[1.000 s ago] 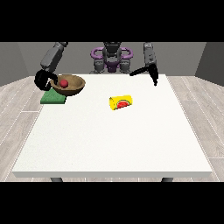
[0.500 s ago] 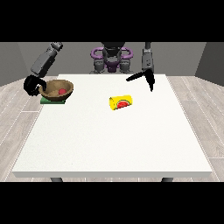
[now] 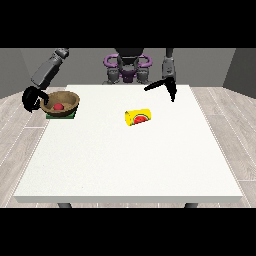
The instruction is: Pick the cup and pour the ball into the bowl, then pick the bowl and place it on the pad
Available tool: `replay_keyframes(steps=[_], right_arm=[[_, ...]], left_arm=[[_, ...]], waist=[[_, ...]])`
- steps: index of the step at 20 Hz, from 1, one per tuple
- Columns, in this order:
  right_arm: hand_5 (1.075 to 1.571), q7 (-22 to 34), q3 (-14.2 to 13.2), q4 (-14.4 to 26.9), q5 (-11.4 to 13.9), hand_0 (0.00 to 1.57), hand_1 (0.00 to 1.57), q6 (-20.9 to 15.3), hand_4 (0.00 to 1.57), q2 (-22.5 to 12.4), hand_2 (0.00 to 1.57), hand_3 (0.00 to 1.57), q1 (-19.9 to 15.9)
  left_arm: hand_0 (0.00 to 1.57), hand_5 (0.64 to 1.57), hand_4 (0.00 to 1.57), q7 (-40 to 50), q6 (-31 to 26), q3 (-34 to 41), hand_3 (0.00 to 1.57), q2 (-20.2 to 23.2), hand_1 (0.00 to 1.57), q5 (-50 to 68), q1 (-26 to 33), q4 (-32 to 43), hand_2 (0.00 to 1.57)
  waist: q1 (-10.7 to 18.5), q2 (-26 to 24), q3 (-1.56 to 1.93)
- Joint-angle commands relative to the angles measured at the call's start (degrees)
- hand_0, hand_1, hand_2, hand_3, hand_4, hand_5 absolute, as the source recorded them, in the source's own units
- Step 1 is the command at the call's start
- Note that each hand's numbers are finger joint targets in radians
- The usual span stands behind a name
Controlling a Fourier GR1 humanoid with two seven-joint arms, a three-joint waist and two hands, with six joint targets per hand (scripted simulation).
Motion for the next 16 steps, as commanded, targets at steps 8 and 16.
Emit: replay_keyframes(steps=[8, 16], right_arm=[[1.571, 6.6, -0.6, 2.8, -1.2, 1.57, 1.57, 1.0, 0.74, -1.7, 1.57, 0.81, -2.7], [1.558, 0.3, 3.8, 1.6, 3.9, 1.57, 1.57, -1.4, 0.67, 1.0, 1.57, 1.21, 1.9]], left_arm=[[0.0, 1.566, 0.0, 0.5, 0.0, -1.0, 0.0, -1.3, 0.0, 0.3, 2.6, -2.3, 0.0], [0.0, 1.565, 0.0, 1.4, -3.9, 1.5, 0.0, 2.0, 0.0, 3.5, 2.6, -4.0, 0.0]], waist=[[0.0, -1.7, -0.07], [0.1, -2.2, -0.06]])
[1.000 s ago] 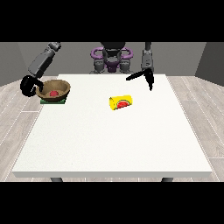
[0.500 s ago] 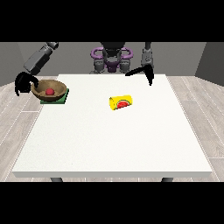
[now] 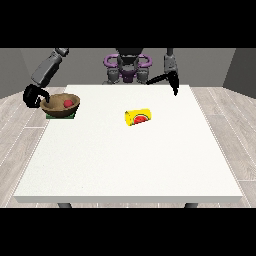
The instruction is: Pick the cup and pour the ball into the bowl, then pick the bowl and place it on the pad
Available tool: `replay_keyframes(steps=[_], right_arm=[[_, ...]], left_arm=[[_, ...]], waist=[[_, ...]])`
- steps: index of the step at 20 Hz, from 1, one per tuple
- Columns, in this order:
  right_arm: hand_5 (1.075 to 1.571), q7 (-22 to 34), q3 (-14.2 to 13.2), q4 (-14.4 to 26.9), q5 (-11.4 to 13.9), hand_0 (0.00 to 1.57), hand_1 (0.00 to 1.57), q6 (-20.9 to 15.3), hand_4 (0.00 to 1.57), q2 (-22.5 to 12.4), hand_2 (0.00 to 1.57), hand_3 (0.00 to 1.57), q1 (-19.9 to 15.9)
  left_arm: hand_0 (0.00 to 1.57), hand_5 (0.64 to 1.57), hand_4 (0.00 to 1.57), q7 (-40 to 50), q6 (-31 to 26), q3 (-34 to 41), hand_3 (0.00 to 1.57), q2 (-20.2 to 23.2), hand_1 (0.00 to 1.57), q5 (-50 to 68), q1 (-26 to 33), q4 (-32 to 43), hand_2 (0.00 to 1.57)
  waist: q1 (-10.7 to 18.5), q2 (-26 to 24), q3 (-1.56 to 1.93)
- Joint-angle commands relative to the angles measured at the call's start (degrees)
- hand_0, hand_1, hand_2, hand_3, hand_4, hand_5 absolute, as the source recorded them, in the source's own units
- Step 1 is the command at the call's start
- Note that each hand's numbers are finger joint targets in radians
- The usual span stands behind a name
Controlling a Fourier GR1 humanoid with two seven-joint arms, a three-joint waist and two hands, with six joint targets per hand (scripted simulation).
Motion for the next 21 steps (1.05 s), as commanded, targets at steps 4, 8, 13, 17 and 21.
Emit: replay_keyframes(steps=[4, 8, 13, 17, 21], right_arm=[[1.539, 0.4, 0.6, 1.9, 2.7, 1.1, 1.1, -5.3, 0.0, -5.7, 1.05, 0.87, 0.0], [1.481, -0.1, 1.4, 0.8, 3.9, 0.0, 0.0, -7.1, 0.0, -6.1, 0.43, 0.33, -1.2], [1.488, 3.1, 0.2, 2.0, 2.8, 0.0, 0.0, -2.7, 0.0, -10.2, 0.38, 0.16, -2.4], [1.493, 4.9, -0.7, 2.2, 2.3, 0.0, 0.0, -3.0, 0.0, -12.4, 0.26, 0.06, -5.5], [1.503, 10.9, -1.5, 1.2, 0.1, 0.0, 0.0, 6.4, 0.0, -16.4, 0.19, 0.29, -6.1]], left_arm=[[0.0, 1.565, 0.0, 2.7, 1.1, -0.8, 0.0, -0.2, 0.0, -1.2, 0.3, -6.4, 0.0], [0.0, 1.566, 0.0, 3.1, 0.3, -0.6, 0.0, -0.1, 0.0, -0.4, 0.5, -6.3, 0.0], [0.0, 1.567, 0.0, 2.6, -0.7, -0.4, 0.0, 0.3, 0.0, 0.6, 3.8, -9.1, 0.0], [0.0, 1.569, 0.0, 5.9, -0.1, -2.6, 0.0, -0.8, 0.0, -1.0, 4.1, -13.1, 0.0], [0.0, 1.569, 0.0, 4.8, 0.1, -2.4, 0.0, -1.8, 0.0, -0.8, 6.6, -6.8, 0.0]], waist=[[0.0, 4.1, 0.08], [-0.4, 4.0, 0.03], [-0.8, 3.4, 0.03], [-0.2, 4.2, 0.09], [-2.4, -5.2, -0.05]])
